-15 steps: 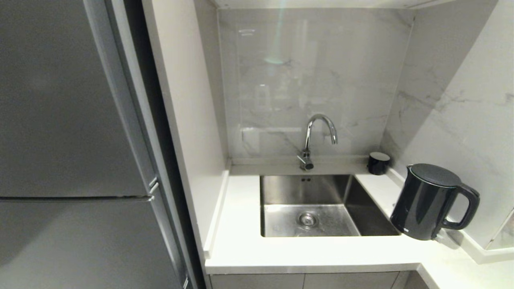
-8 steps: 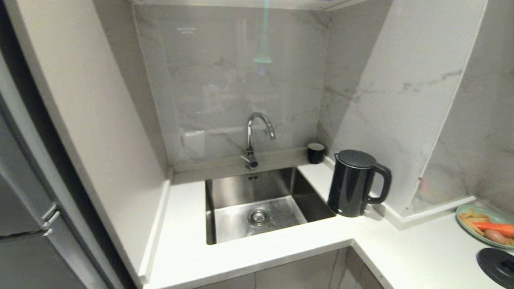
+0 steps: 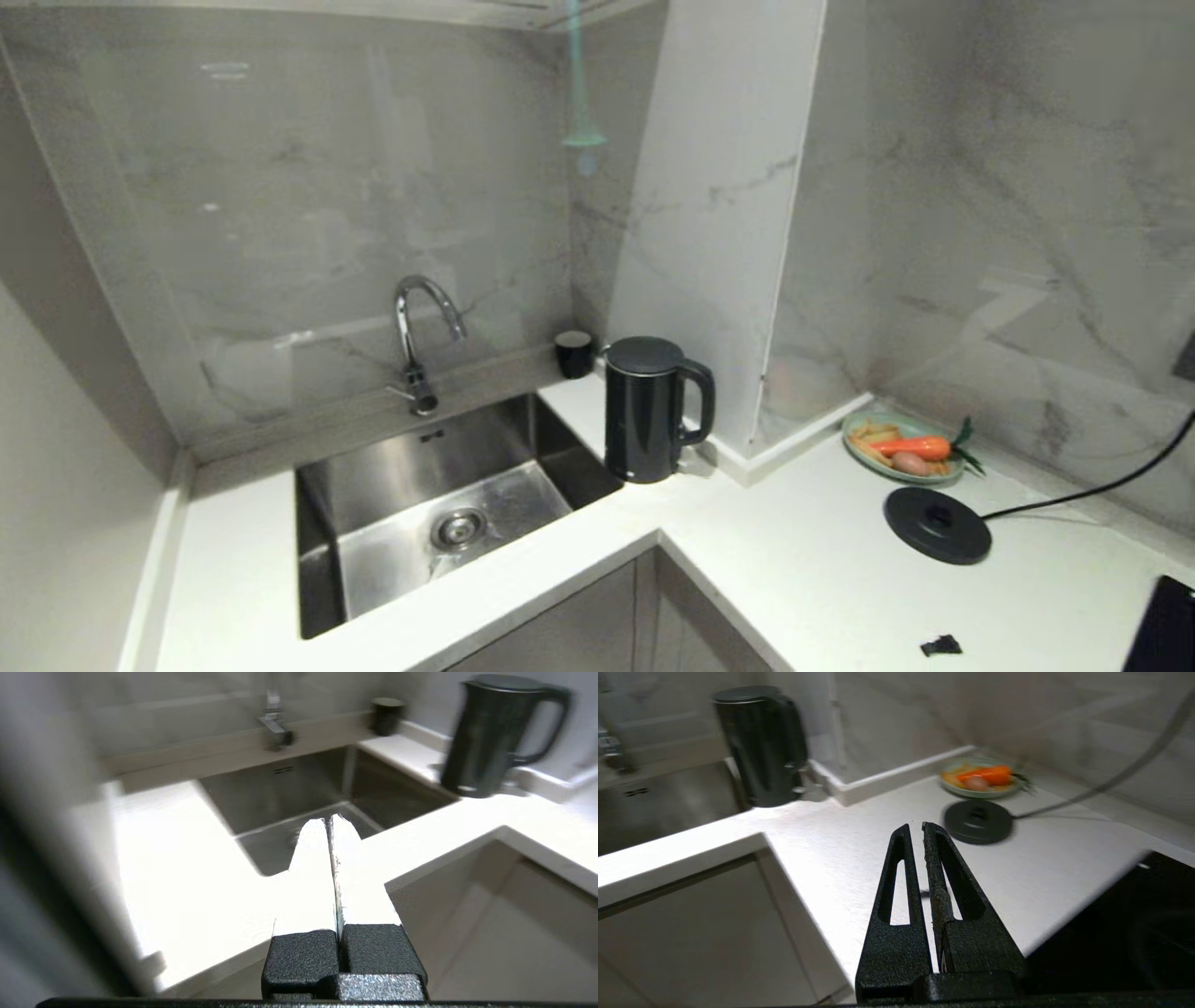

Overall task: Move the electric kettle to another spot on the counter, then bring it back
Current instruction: Grab the kettle

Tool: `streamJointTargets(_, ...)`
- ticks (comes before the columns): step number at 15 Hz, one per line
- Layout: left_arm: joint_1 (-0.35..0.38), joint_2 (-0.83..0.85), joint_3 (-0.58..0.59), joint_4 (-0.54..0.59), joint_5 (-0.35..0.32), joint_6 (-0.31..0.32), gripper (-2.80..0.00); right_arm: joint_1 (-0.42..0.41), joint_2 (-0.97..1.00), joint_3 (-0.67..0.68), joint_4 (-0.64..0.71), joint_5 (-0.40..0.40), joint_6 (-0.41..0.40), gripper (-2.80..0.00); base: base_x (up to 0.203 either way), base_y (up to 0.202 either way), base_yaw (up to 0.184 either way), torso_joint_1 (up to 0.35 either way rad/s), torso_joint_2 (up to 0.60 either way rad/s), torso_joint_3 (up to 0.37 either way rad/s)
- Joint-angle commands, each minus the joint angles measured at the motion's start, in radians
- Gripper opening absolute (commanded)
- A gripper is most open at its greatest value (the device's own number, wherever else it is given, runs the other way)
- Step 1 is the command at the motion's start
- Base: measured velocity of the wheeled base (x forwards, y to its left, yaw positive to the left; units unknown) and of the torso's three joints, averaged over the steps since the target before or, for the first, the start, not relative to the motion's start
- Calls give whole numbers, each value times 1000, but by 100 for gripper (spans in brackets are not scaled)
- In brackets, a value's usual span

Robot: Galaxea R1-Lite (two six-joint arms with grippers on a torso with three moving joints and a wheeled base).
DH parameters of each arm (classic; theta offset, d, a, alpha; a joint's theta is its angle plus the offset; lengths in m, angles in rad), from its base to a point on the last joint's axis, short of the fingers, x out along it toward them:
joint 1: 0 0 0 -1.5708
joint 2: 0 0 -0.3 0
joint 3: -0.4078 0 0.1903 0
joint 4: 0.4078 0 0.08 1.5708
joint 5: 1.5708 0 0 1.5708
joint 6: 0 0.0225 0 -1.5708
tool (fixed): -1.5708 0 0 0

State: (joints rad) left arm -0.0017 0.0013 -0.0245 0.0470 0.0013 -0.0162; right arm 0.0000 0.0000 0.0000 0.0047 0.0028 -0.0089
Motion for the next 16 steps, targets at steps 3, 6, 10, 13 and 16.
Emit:
streamJointTargets(3,0,0,0,1,0,-1,-280,0,0,0,0,0,0,-280,3,7,-178,2,13,0)
streamJointTargets(6,0,0,0,1,0,-1,-280,0,0,0,0,0,0,-280,1,6,-179,0,12,14)
streamJointTargets(10,0,0,0,1,0,-1,-280,0,0,0,-1,0,0,-280,1,8,-173,-2,9,5)
streamJointTargets(13,0,0,0,1,0,-1,-280,0,0,0,0,0,0,-280,0,8,-123,1,3,2)
streamJointTargets(16,0,0,0,1,0,-1,-280,0,0,0,0,0,0,-280,0,0,0,0,0,0)
